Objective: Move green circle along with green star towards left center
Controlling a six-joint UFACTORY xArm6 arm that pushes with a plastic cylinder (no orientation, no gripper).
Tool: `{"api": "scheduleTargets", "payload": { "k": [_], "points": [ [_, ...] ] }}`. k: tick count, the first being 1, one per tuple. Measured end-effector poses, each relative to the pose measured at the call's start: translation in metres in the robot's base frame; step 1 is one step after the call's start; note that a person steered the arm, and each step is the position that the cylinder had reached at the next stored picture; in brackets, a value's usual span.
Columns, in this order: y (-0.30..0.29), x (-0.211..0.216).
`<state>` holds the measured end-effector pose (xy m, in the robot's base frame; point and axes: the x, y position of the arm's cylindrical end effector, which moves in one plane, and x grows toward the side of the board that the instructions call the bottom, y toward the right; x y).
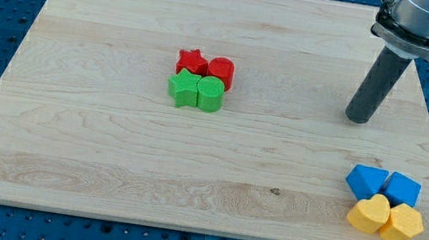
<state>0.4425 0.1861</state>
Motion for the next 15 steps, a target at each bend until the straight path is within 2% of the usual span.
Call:
{"api": "scheduleTargets", "payload": {
  "k": [4,7,12,13,15],
  "points": [
    [-0.028,0.0],
    [-0.132,0.002],
    [-0.259,0.002],
    [-0.264,0.004],
    [-0.218,0.028]
  ]
}}
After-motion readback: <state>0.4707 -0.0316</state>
